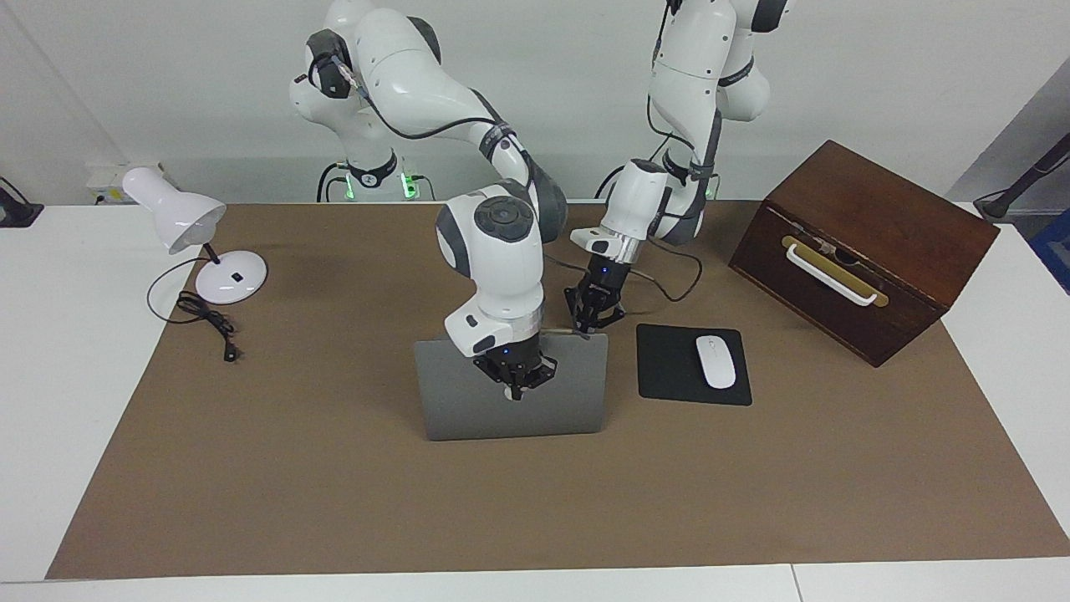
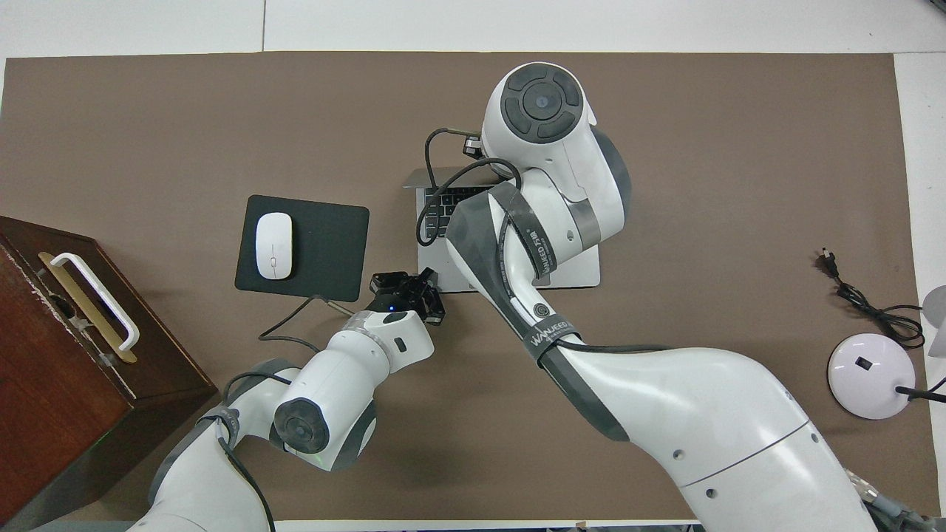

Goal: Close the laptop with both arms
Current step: 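Keep lowering the lid with the right gripper onto the keyboard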

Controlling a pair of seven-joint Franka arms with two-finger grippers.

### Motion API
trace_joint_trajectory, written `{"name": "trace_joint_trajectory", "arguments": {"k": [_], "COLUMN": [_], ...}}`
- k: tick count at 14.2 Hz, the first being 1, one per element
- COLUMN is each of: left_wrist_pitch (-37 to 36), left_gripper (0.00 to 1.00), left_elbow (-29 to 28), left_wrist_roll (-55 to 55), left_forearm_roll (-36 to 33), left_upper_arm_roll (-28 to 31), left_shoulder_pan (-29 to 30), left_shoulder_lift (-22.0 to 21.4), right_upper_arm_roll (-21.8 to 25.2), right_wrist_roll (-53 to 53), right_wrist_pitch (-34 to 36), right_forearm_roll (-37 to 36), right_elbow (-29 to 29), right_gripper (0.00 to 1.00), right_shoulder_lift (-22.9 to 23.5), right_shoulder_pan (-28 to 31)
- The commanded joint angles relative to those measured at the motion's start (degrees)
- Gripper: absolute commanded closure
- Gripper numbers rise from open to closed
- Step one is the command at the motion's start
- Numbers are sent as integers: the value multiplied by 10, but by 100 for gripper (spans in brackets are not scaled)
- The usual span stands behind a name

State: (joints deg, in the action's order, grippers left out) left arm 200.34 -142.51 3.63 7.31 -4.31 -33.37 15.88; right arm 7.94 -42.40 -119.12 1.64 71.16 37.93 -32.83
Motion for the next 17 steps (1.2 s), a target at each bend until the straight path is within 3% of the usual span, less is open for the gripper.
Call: {"name": "trace_joint_trajectory", "arguments": {"k": [1, 8, 17], "left_wrist_pitch": [3, 3, 4], "left_gripper": [100, 100, 100], "left_elbow": [11, 11, 10], "left_wrist_roll": [0, 0, 0], "left_forearm_roll": [2, 2, 2], "left_upper_arm_roll": [3, 3, 3], "left_shoulder_pan": [-21, -21, -21], "left_shoulder_lift": [36, 36, 36], "right_upper_arm_roll": [-5, -5, -6], "right_wrist_roll": [-5, -5, -2], "right_wrist_pitch": [-8, -23, -119], "right_forearm_roll": [25, 65, 72], "right_elbow": [45, 97, 193], "right_gripper": [100, 100, 100], "right_shoulder_lift": [-30, -42, -59], "right_shoulder_pan": [0, 0, -2]}}
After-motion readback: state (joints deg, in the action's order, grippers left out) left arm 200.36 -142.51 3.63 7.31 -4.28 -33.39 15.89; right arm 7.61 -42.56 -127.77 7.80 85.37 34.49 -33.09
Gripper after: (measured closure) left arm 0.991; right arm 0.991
